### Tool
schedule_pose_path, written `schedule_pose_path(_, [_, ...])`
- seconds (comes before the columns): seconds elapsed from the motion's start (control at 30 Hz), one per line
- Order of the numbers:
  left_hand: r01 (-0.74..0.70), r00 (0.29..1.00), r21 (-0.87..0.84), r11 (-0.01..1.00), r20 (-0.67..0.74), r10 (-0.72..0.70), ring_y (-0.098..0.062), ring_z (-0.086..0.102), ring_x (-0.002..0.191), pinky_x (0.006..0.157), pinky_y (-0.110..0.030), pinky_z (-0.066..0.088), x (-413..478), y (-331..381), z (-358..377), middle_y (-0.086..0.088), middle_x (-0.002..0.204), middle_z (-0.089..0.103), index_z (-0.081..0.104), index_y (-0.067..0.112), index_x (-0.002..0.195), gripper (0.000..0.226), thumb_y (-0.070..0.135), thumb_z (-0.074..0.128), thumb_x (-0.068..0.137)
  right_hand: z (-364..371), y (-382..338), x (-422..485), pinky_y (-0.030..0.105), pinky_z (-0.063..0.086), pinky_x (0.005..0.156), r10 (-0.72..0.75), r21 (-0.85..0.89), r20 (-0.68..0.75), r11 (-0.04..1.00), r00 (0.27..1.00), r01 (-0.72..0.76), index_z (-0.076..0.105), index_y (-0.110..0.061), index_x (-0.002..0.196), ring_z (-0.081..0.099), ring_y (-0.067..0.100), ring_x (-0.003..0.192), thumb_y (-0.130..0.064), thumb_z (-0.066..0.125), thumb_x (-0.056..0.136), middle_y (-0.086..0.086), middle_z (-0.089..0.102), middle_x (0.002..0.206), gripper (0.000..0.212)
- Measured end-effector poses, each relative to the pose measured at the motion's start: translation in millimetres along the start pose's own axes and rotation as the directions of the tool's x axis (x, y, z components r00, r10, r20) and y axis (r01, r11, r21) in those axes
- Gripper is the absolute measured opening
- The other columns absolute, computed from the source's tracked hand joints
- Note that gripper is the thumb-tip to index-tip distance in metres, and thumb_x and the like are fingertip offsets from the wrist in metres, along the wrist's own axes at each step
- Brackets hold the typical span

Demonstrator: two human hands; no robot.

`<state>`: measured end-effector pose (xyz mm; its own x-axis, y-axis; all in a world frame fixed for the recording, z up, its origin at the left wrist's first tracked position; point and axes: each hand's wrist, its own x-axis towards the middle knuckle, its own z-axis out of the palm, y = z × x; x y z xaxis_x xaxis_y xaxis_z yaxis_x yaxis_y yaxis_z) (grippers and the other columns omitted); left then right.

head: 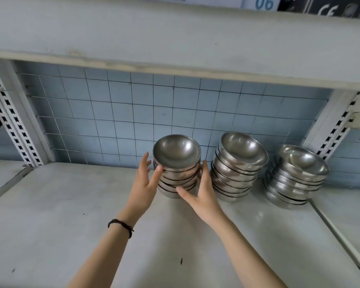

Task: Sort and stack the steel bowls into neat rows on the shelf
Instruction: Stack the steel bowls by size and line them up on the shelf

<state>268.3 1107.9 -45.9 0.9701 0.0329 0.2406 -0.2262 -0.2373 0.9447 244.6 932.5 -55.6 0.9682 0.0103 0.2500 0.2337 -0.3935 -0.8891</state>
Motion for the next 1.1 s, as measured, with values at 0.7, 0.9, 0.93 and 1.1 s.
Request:
schedule_pose_path(0.7, [-0.495, 0.861, 0.788, 0.367, 0.502, 0.084, -0.015, 0.041, 0.132, 0.099, -0.034, 0.039, -186.1, 82.0, 126.1, 0.011, 0.15, 0.037, 0.034, 0.036, 0.145, 0.059, 0.058, 0.043, 0.092, -198.5, 14.5, -232.0, 0.027, 0.049, 0.091, 0.003, -0.762, -0.033, 0.647, 0.999, -0.027, 0.036, -0.028, 0.148, 0.051, 0.013, 0.125, -0.047, 0.045, 0.099, -0.007, 0.049, 0.144, 0.053])
schedule_pose_path(0.9, [-0.6, 0.786, 0.688, 0.407, 0.601, 0.143, -0.014, 0.04, 0.135, 0.102, -0.033, 0.041, -249.3, 121.5, 235.5, 0.012, 0.155, 0.029, 0.027, 0.034, 0.148, 0.061, 0.058, 0.039, 0.094, -300.1, 27.9, -319.5, 0.028, 0.05, 0.089, 0.089, -0.773, -0.156, 0.609, 0.984, -0.178, 0.033, -0.029, 0.149, 0.05, 0.013, 0.125, -0.048, 0.045, 0.098, -0.006, 0.048, 0.143, 0.056])
schedule_pose_path(0.93, [-0.613, 0.775, 0.671, 0.418, 0.614, 0.151, -0.014, 0.04, 0.135, 0.102, -0.033, 0.042, -257.4, 127.6, 251.9, 0.011, 0.156, 0.028, 0.027, 0.034, 0.148, 0.06, 0.058, 0.039, 0.094, -315.2, 30.3, -330.6, 0.028, 0.05, 0.087, 0.101, -0.769, -0.18, 0.606, 0.978, -0.204, 0.034, -0.03, 0.149, 0.05, 0.013, 0.124, -0.049, 0.044, 0.099, -0.006, 0.049, 0.141, 0.055])
schedule_pose_path(1.1, [-0.666, 0.721, 0.585, 0.463, 0.665, 0.197, -0.014, 0.042, 0.133, 0.098, -0.031, 0.042, -276.5, 151.9, 330.5, 0.011, 0.155, 0.029, 0.028, 0.033, 0.148, 0.059, 0.056, 0.038, 0.095, -378.7, 48.0, -359.9, 0.03, 0.05, 0.09, 0.144, -0.73, -0.282, 0.609, 0.949, -0.309, 0.032, -0.029, 0.15, 0.045, 0.013, 0.131, -0.053, 0.041, 0.099, -0.007, 0.045, 0.146, 0.057])
